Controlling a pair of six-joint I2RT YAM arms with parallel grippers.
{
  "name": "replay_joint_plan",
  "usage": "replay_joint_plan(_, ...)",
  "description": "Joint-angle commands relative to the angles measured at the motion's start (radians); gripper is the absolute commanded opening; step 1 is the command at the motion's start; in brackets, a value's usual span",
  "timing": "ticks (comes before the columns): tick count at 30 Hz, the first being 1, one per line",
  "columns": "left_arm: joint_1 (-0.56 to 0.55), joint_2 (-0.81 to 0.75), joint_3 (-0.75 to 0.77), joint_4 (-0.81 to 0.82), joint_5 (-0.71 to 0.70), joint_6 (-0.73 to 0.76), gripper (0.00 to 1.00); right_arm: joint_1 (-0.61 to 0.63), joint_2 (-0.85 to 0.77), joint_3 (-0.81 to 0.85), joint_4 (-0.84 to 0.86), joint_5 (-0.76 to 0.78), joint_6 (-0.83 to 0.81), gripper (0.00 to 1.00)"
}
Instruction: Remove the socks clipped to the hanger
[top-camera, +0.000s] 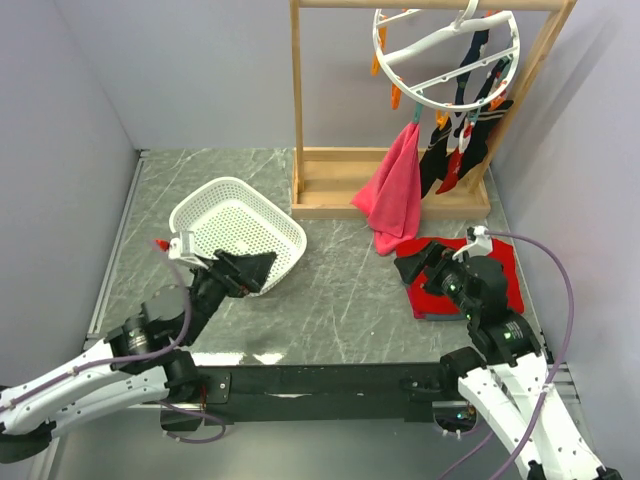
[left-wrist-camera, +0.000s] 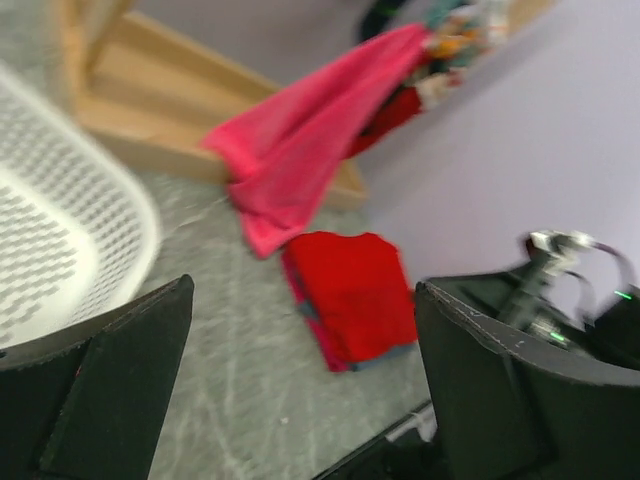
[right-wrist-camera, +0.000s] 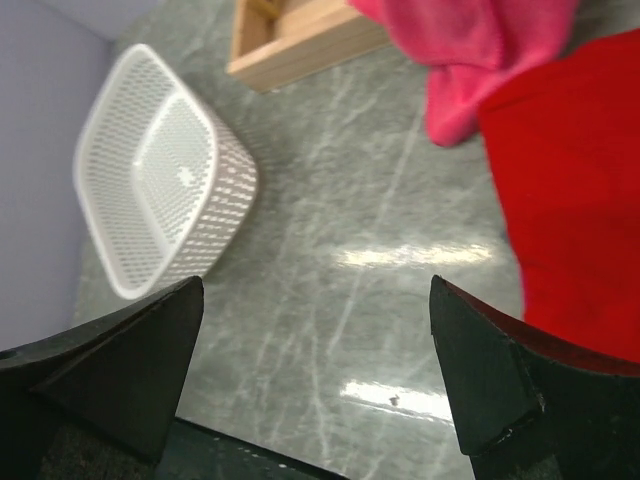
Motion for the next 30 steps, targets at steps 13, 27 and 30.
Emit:
replay_joint_plan(13, -0.004, 0.016, 0.137, -0.308, -0.064, -0.149, 0.96, -0.007, 0.205, 0.263, -0.168, 0.211, -0.029, 1.0)
replay_joint_plan(27, -0.004, 0.359, 0.276, 0.037, 0.239, 0.168, 0.96, -0.084, 0.552, 0.493, 0.131, 0.098, -0.147, 1.0)
replay_joint_plan(30, -0.004, 0.494, 0.35, 0.062, 0.34, 0.211, 0.96, -0.09, 0.624, 0.54, 0.212, 0.129, -0.197, 0.99)
